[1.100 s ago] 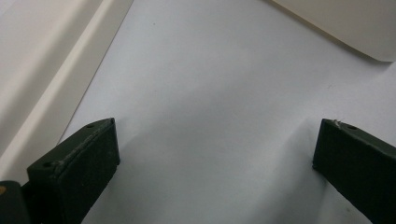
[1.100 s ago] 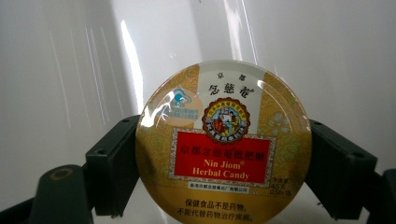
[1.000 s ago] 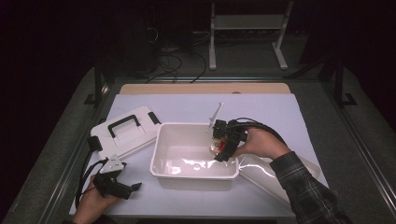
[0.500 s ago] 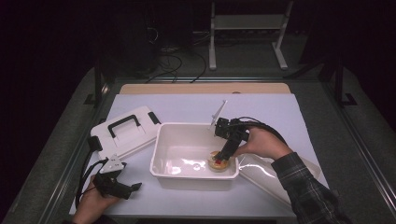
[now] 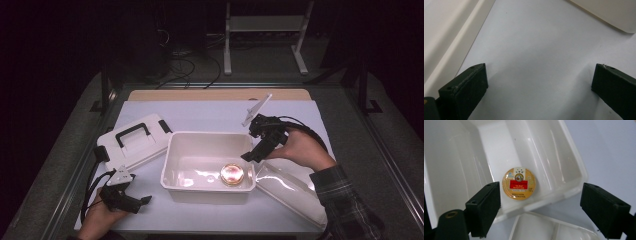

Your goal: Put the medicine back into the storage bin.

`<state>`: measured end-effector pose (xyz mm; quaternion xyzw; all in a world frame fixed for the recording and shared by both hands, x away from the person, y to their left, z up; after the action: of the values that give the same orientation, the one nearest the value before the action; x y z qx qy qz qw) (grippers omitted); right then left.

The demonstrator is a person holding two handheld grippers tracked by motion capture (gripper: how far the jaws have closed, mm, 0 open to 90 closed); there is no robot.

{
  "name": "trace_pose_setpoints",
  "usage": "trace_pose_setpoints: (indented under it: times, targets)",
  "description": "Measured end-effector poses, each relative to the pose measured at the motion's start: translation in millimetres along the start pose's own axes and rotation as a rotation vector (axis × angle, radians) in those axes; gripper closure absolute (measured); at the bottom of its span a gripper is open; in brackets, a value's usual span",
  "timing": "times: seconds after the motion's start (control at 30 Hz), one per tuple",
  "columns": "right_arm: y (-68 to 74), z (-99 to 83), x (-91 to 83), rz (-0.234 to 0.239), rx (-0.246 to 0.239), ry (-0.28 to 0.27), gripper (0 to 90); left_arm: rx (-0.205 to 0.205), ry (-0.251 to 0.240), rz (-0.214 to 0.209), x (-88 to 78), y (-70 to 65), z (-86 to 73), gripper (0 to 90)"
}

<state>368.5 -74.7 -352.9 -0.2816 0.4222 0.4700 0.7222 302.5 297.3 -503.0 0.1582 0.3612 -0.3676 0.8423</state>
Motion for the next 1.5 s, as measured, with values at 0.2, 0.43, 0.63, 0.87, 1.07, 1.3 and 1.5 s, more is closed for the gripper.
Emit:
trace_pose_setpoints:
  times: [0.2,0.43,0.63,0.87,1.07,1.3,1.5]
  targets:
    - [-4.8,-13.0,-15.0,-0.027,0.030,-0.022,16.3,0.001,0.000,0.001,0.0,0.1,0.0,0.0]
    - [-11.7,-36.3,-23.2,-0.054,0.089,-0.021,18.4,-0.001,0.000,0.000,0.0,-0.1,-0.1,0.0]
    - [-15.8,-54.6,-26.3,-0.091,0.118,-0.023,22.1,0.002,0.001,0.000,-0.1,0.0,-0.2,0.0]
    - [-21.7,-82.4,-22.8,-0.115,0.180,-0.008,28.6,0.000,-0.001,0.000,0.0,-0.1,-0.1,0.0]
    - [-26.0,-99.8,-16.4,-0.130,0.211,0.006,32.7,0.001,-0.001,0.001,0.0,-0.1,-0.2,0.0]
    - [-26.8,-120.7,-4.9,-0.132,0.232,0.026,39.4,0.002,0.000,0.000,0.0,0.0,-0.2,0.0]
    - [-25.7,-137.4,3.7,-0.133,0.256,0.051,44.5,0.002,0.000,0.001,0.0,0.0,-0.2,0.0]
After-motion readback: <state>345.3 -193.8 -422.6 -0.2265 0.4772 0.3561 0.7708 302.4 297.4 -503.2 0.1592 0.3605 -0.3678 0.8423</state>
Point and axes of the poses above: each handheld gripper's, and its own axes: x roughly forward along the jaws, z roughly out of its top, y roughly to its left, the point moved 7 cm from there along x, roughly forward along the jaws
